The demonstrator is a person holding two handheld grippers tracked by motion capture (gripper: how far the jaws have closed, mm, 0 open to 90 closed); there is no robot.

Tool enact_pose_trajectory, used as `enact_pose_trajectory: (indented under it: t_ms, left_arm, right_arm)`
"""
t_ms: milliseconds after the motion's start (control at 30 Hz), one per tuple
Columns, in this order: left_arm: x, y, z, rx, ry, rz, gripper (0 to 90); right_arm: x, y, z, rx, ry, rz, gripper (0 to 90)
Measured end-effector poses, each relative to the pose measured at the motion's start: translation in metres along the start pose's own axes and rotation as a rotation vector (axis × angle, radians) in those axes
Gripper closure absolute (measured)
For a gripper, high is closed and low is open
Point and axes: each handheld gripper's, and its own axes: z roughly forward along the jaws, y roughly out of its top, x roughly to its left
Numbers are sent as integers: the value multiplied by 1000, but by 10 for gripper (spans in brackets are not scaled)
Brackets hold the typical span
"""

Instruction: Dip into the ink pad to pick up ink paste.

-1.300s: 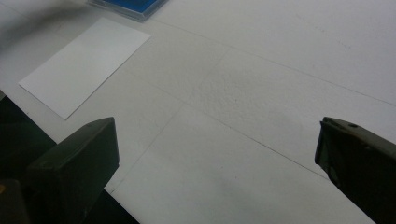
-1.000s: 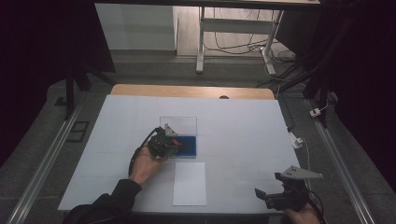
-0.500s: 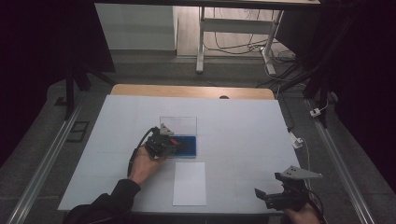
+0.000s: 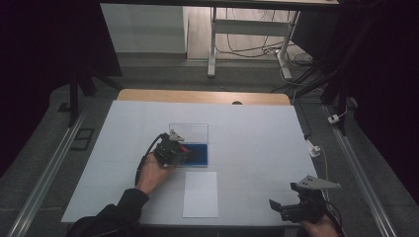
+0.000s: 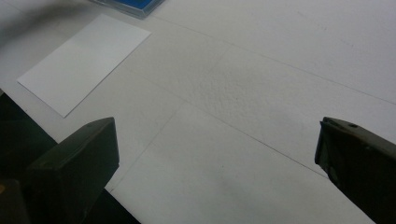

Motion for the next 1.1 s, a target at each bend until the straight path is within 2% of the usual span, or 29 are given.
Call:
enact_pose_trajectory:
  t_ms: [167,367,467,667,933,1100]
  left_arm:
    - [3,7,-1,29,-22,1,585]
    - [-1,14,-3,-53,-50,10,583]
    - [-1,16,-2,-77,-59,8,583]
    - [1,17,3,-62,-58,6,583]
    - [3,15,11,-10,-66,-5,583]
    - [3,15,12,-8,-66,-10,584]
  right_arm:
    - [0,0,0,0,1,-1,0]
    - [-1,0,0,2,2,1,0]
    - [-1,0,0,1,3,2,0]
    - [-1,0,0,6,4,4,0]
    - [-1,0,0,6,3,4,0]
    - [-1,0,0,6,3,3,0]
